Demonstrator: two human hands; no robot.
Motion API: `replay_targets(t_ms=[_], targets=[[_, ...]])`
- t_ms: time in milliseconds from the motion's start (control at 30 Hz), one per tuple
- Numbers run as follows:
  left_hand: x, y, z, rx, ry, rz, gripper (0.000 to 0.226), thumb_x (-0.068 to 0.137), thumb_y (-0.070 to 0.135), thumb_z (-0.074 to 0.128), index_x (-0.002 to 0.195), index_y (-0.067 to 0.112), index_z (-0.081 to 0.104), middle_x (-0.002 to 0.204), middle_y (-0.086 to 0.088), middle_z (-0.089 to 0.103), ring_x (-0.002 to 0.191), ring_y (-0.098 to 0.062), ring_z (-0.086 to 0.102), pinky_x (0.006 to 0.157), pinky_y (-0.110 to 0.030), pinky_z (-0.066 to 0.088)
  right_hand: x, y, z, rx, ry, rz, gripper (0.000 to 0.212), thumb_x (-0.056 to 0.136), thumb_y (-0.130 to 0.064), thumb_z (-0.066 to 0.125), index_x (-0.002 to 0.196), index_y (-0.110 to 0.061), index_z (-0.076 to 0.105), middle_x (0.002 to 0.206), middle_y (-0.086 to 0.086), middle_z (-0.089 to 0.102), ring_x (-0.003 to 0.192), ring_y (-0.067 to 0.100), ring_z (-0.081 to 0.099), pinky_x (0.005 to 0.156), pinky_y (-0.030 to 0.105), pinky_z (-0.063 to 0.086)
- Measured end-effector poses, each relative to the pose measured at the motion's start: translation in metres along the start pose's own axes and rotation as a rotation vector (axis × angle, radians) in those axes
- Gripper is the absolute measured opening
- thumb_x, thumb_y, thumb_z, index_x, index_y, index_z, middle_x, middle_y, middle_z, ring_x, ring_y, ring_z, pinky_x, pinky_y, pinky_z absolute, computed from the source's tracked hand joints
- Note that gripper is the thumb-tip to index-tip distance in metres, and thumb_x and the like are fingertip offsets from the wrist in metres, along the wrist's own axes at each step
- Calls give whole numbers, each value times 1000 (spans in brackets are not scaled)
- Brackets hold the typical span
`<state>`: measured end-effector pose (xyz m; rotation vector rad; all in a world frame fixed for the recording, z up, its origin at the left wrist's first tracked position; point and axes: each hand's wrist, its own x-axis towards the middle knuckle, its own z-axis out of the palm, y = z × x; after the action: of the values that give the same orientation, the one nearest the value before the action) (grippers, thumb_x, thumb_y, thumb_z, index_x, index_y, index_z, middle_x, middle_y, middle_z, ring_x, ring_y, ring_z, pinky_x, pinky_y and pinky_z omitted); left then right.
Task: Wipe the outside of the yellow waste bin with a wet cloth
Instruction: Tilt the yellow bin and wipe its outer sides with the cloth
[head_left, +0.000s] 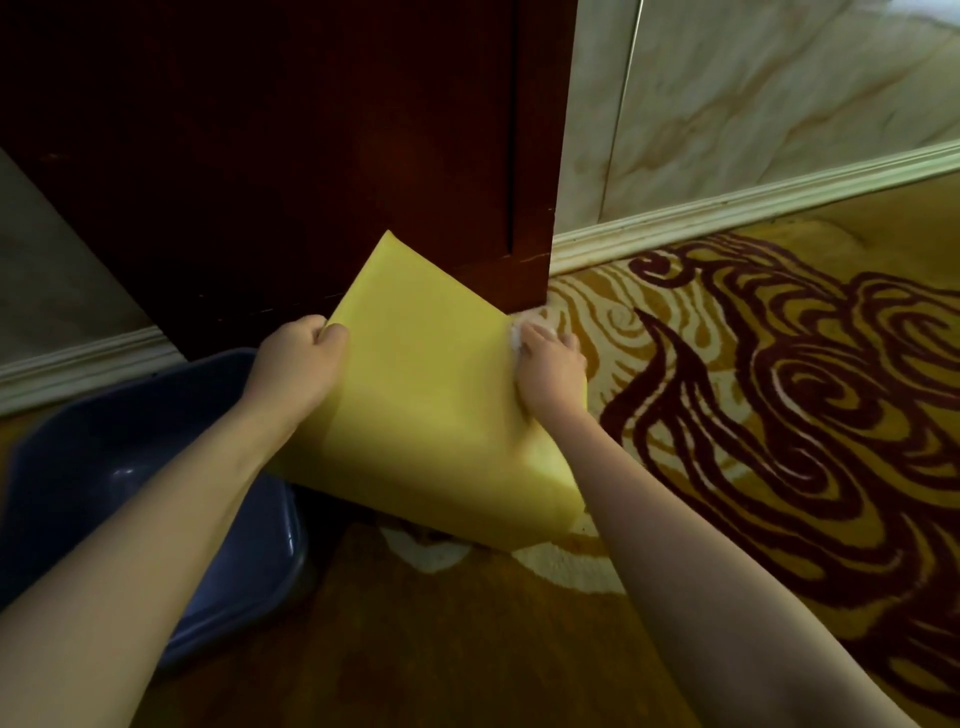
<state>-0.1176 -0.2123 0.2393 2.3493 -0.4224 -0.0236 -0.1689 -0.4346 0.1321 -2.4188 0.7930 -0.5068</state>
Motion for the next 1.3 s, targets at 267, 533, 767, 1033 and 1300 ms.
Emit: replay_targets(t_ms=[267,533,767,1033,1300], targets=[[1,13,4,11,10,5,30,95,23,35,78,5,51,62,-5,39,56,-20,36,51,-30,26,-67,84,-23,134,75,447,29,95,-20,33,71,-17,49,83,8,61,104,41,53,100,43,30],[3,26,14,-6,58,-39,39,96,21,36,58,13,38,57,-3,34,49,-17,32,46,-27,22,-145,-37,-18,-39,160,-407,41,90,-25,39,130,-17,49,134,1,56,95,19,52,77,31,44],[4,16,10,-20,76,-101,36,95,21,36,62,11,43,58,-4,36,51,-18,34,46,-27,24,-155,62,-11,-119,139,14,42,90,-11,51,132,-11,49,131,9,57,104,31,52,90,44,42],[5,25,13,-74,75,-139,34,96,21,36,65,9,45,58,-3,38,51,-17,37,45,-26,26,-142,46,-35,41,384,30,34,94,-15,41,124,-9,55,117,7,65,99,22,50,85,38,43],[11,19,14,-148,108,-301,35,96,27,37,101,0,59,71,-6,49,61,-19,48,49,-29,35,-153,-29,5,-107,212,-601,60,76,-20,61,134,-16,44,140,3,50,101,21,41,79,32,28]])
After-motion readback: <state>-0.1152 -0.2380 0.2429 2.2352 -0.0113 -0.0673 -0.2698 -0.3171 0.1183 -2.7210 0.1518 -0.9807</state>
